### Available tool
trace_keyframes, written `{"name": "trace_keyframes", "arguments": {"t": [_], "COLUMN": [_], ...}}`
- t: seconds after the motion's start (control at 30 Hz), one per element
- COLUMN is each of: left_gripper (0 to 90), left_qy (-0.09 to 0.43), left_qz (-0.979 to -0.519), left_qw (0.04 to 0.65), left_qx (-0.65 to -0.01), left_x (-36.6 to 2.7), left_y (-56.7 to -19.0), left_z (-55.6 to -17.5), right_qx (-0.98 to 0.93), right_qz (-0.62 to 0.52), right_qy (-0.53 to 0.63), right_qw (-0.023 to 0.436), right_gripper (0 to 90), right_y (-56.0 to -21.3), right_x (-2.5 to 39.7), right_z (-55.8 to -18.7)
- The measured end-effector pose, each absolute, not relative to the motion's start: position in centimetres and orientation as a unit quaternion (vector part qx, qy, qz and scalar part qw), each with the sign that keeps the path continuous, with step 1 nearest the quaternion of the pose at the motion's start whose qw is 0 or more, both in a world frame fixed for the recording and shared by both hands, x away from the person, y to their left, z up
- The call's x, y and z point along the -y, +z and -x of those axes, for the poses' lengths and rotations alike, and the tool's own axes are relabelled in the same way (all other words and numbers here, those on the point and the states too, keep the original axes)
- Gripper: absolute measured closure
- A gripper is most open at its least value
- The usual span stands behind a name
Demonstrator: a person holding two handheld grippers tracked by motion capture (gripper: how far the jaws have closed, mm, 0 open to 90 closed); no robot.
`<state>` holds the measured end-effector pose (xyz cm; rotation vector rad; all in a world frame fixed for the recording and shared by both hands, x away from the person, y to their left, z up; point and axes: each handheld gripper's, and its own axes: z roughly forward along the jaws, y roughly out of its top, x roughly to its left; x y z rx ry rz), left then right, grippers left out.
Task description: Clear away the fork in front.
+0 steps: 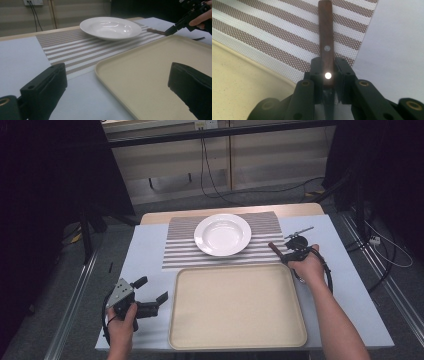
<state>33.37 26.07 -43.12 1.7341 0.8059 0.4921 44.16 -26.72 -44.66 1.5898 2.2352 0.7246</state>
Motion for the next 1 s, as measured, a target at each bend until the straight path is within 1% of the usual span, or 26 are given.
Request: {"name": "trace_keyframes", "arguments": {"t": [0.57, 0.87, 1.0], "left_gripper": [2.5, 2.5, 2.5], "left_qy": [0.212, 0.211, 0.210], "left_qz": [-0.728, -0.729, -0.726], "left_qw": [0.553, 0.552, 0.555], "left_qx": [-0.345, -0.346, -0.347], "left_x": [-26.3, -26.2, -26.3], "left_y": [-43.0, -43.0, -43.0], "left_z": [-33.5, -33.5, -33.5], "right_qx": [-0.759, -0.737, -0.728], "right_qz": [-0.564, -0.568, -0.566], "right_qy": [0.287, 0.325, 0.350], "right_qw": [0.152, 0.168, 0.167], "right_gripper": [78.7, 78.8, 78.7], "right_y": [-44.8, -43.3, -42.8], "right_x": [27.6, 29.3, 29.8], "right_z": [-43.7, -42.8, -42.1]}}
